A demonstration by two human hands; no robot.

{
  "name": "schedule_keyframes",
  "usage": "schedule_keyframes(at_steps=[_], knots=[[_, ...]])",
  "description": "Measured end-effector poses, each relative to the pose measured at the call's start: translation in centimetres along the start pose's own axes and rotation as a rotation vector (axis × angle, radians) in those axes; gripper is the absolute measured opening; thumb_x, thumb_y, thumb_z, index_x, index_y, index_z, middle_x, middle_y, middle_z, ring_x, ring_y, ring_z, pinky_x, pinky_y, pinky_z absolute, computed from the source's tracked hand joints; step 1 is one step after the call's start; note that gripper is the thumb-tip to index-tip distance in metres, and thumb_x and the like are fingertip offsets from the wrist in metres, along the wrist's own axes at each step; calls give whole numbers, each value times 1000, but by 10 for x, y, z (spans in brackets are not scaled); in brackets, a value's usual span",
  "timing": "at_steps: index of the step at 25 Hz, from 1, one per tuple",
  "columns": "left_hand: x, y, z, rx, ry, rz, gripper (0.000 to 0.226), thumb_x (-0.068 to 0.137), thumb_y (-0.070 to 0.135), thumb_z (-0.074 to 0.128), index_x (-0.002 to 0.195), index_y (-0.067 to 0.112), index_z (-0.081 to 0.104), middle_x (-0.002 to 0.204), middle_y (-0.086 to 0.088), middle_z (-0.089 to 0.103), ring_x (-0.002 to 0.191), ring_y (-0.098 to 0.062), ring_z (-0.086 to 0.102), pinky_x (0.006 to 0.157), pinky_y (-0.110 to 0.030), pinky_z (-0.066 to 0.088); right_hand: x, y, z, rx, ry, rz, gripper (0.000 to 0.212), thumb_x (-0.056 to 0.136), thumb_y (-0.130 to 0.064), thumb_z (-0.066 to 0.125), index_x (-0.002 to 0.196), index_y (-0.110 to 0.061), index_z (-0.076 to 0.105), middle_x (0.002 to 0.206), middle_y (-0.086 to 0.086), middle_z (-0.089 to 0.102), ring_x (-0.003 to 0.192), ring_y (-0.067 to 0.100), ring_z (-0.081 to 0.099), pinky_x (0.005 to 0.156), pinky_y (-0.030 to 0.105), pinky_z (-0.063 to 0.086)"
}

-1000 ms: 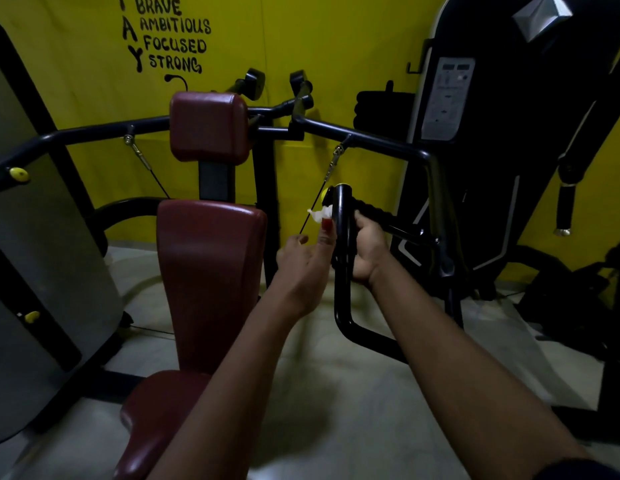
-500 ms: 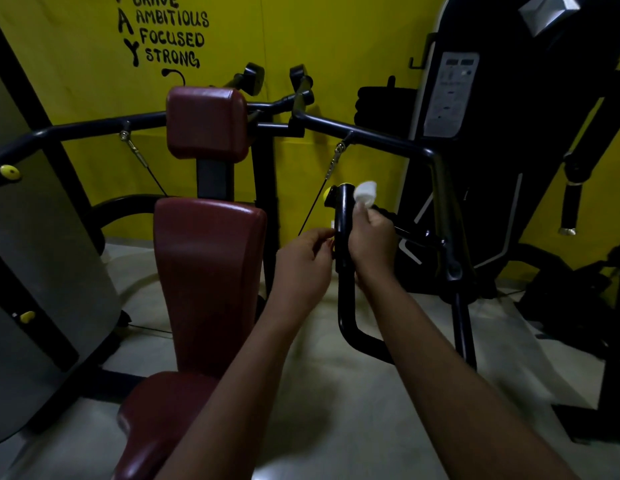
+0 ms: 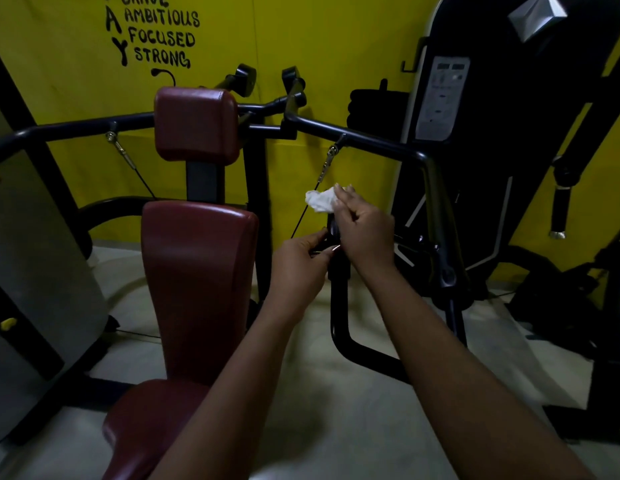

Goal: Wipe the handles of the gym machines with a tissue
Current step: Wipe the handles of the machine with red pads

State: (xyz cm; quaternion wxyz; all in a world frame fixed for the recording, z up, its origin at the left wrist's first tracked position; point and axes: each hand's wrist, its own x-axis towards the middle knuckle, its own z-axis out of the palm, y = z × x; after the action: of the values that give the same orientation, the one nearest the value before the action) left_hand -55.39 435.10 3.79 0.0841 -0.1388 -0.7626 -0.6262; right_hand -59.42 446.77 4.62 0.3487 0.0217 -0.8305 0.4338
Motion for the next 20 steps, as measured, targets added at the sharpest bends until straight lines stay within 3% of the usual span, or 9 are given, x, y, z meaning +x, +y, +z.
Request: schedule_keyframes(at_steps=[3, 6, 8, 10, 12, 14, 17, 20], knots=[[2, -1, -1, -76, -26, -48, 37, 87, 3, 67, 124, 6, 65, 101, -7, 74, 92, -13, 71, 83, -27, 58, -10, 9, -1, 118, 4, -39, 28, 97, -21, 56, 123, -17, 67, 139, 4, 53, 129, 4, 47, 102, 5, 33], [3, -1, -4, -71, -33, -35, 39, 86, 3, 69, 124, 2, 64, 109, -10, 72, 91, -9, 70, 79, -21, 57, -28, 19, -4, -59, 14, -321, 30, 97, -17, 52, 121, -12, 67, 139, 9, 54, 132, 13, 46, 107, 18, 36], [3, 0, -4, -66, -36, -25, 40, 85, -2, 67, 124, 3, 63, 105, -3, 70, 78, 7, 65, 70, -11, 52, -4, 19, -9, -223, -124, -418, 31, 96, -18, 49, 117, -8, 69, 138, 11, 55, 133, 22, 46, 106, 27, 38], [3, 1, -3, -57, -32, -33, 42, 85, -6, 65, 125, 5, 62, 98, -1, 68, 66, 14, 59, 63, -5, 48, 27, 6, -9, -419, -242, -408, 26, 96, -20, 49, 105, -8, 70, 123, 10, 63, 119, 26, 55, 87, 30, 46], [2, 2, -2, -38, -29, -52, 42, 86, -5, 65, 127, 6, 61, 94, -4, 68, 68, 7, 61, 64, -6, 49, 47, -5, -4, -522, -270, -345, 24, 95, -22, 49, 94, -8, 69, 101, 10, 68, 96, 29, 60, 67, 28, 38], [3, 1, -3, -38, -23, -61, 42, 87, -3, 65, 128, 5, 61, 95, -9, 70, 78, -8, 65, 70, -11, 53, 52, -4, 4, -433, -166, -236, 28, 93, -25, 49, 89, -9, 71, 89, 11, 70, 85, 29, 63, 64, 30, 41], [3, -2, -3, -30, -8, -43, 42, 86, 0, 67, 127, 7, 61, 96, -11, 72, 82, -12, 66, 75, -17, 56, 34, 2, 13, -79, 108, -37, 34, 92, -29, 46, 92, -10, 74, 82, 11, 73, 78, 26, 67, 70, 36, 53], [2, -2, -2, -44, 2, -38, 41, 86, 0, 67, 126, 7, 62, 95, -10, 72, 79, -8, 67, 74, -19, 55, 8, 8, 17, -128, 272, -174, 26, 91, -16, 55, 104, -4, 74, 103, 14, 73, 96, 21, 69, 86, 22, 48]])
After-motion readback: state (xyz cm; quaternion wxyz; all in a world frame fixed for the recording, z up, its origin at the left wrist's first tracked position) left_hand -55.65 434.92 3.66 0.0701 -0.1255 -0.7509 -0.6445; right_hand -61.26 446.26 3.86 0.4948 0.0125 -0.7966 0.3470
